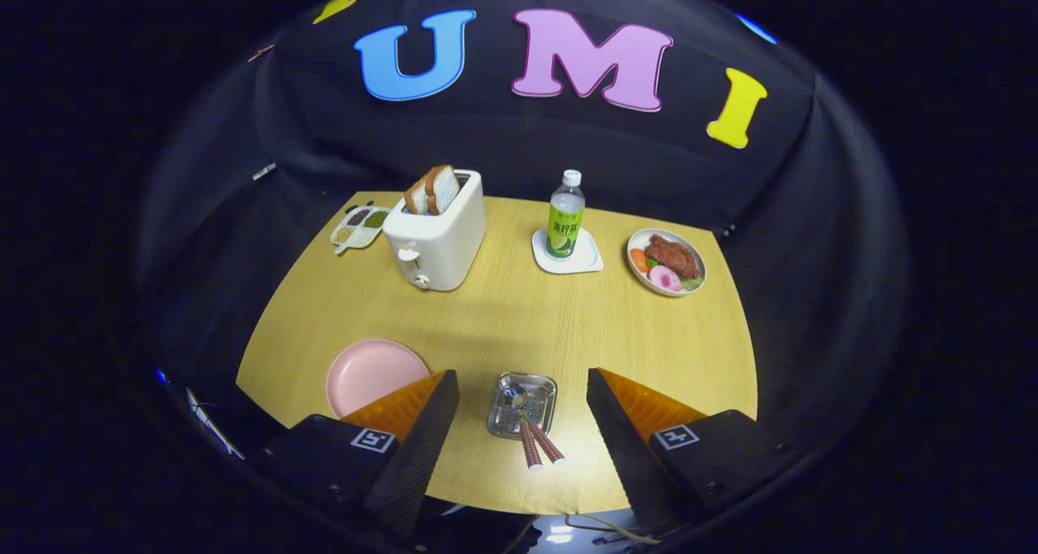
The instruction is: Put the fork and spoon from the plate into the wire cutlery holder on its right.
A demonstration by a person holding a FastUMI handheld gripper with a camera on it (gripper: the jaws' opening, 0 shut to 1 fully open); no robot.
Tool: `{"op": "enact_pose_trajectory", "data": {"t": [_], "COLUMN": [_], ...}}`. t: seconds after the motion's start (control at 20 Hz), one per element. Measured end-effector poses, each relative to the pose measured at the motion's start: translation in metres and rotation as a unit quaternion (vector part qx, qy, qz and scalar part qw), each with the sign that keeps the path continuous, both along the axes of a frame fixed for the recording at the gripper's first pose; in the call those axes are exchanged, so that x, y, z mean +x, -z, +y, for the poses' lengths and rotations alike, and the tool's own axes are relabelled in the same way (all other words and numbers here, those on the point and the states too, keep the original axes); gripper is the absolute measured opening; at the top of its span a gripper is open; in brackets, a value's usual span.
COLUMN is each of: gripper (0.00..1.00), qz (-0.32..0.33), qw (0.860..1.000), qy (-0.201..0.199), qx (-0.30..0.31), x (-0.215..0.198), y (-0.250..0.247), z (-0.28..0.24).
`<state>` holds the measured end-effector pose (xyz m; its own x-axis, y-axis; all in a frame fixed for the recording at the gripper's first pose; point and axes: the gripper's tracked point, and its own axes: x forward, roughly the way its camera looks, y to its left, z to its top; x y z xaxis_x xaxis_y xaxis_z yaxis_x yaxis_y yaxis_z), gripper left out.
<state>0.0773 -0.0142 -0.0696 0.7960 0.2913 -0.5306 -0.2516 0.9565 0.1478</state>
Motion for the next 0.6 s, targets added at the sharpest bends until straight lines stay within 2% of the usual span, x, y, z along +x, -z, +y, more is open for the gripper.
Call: {"op": "enact_pose_trajectory", "data": {"t": [0.2,0.3,0.6], "gripper": [0.98,0.97,0.97], "qz": [-0.104,-0.135,-0.161], "qw": [0.994,0.99,0.985], "qy": [0.024,0.028,0.034], "qx": [0.015,0.025,0.047], "x": [-0.018,-0.032,-0.06], "y": [-0.025,-0.03,-0.027], "z": [0.018,0.032,0.057]}}
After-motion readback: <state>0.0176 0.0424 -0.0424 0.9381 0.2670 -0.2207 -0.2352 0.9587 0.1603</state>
